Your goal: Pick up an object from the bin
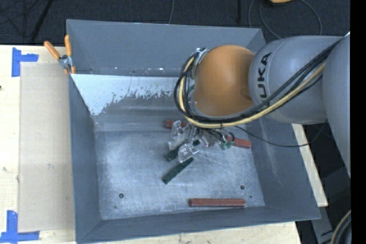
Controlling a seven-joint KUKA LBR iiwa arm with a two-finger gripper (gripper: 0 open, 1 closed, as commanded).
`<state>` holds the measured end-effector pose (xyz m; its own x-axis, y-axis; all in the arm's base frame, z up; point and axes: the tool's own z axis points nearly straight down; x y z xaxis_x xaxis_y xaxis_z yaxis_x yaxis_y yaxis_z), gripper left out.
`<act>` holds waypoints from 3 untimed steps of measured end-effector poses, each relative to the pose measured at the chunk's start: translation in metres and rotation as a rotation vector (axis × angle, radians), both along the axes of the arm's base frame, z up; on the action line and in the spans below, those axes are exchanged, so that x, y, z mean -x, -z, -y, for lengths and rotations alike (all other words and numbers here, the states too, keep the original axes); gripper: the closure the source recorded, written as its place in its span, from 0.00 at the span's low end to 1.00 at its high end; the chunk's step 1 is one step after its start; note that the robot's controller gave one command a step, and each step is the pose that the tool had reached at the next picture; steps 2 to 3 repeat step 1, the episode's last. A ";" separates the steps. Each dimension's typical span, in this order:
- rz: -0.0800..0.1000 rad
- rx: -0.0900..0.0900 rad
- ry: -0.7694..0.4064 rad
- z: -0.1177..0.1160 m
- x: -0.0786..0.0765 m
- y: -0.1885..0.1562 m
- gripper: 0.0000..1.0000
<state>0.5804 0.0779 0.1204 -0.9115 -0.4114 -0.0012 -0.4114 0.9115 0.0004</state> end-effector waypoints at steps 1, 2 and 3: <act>0.001 0.000 0.001 0.000 0.000 -0.004 1.00; 0.001 0.000 0.001 0.000 0.000 -0.004 1.00; 0.001 0.000 0.001 0.000 0.000 -0.004 1.00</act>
Offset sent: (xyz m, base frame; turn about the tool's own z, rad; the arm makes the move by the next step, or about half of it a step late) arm 0.0002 0.0000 0.0498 0.0000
